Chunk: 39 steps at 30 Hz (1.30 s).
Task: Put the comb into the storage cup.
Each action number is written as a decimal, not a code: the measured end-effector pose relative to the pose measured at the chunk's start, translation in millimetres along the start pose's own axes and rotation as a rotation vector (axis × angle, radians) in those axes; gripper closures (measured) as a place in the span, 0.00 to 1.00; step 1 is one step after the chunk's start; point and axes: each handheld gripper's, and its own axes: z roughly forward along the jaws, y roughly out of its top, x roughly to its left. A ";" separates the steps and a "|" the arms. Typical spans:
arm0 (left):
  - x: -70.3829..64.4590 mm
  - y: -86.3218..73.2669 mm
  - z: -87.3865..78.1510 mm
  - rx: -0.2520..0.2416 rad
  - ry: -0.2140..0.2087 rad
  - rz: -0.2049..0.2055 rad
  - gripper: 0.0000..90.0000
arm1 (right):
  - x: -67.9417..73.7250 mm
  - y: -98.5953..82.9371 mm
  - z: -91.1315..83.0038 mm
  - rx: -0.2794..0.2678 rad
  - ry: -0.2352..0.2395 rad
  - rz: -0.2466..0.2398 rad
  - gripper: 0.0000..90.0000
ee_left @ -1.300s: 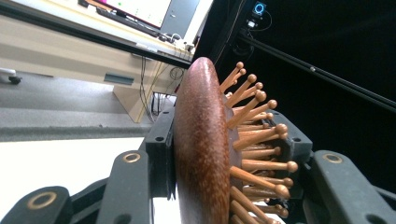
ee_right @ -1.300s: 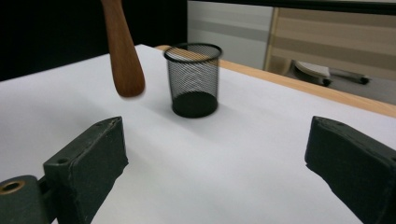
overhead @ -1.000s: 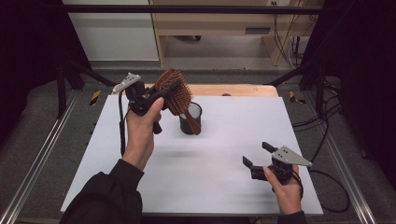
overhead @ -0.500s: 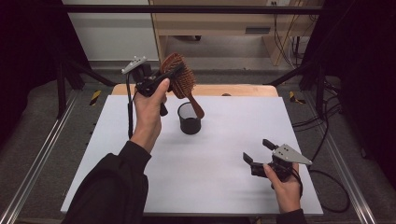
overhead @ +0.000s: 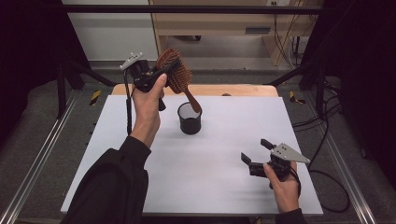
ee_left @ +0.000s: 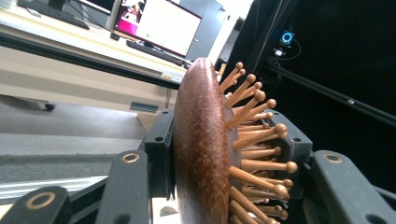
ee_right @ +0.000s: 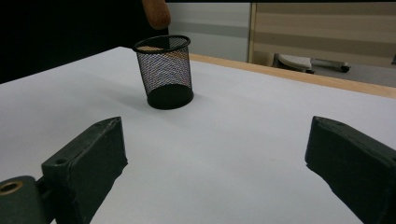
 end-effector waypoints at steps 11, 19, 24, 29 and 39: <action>2.0 3.7 0.1 -0.009 0.007 0.029 0.57 | -0.4 0.4 -0.4 -0.008 0.000 0.002 0.05; 3.5 0.3 2.9 -0.011 0.011 0.044 0.57 | -0.3 0.3 -0.5 -0.009 -0.004 -0.004 0.05; 5.5 -1.1 4.6 -0.015 0.011 0.047 0.57 | -0.6 -0.1 -0.7 -0.001 -0.005 -0.016 0.06; 8.0 -3.4 5.7 -0.026 0.002 0.058 0.57 | -0.8 -0.3 -0.7 -0.002 0.002 -0.008 0.06; 12.3 -10.4 8.4 -0.011 0.015 0.066 0.57 | -1.3 -0.1 -1.3 -0.007 0.005 -0.002 0.06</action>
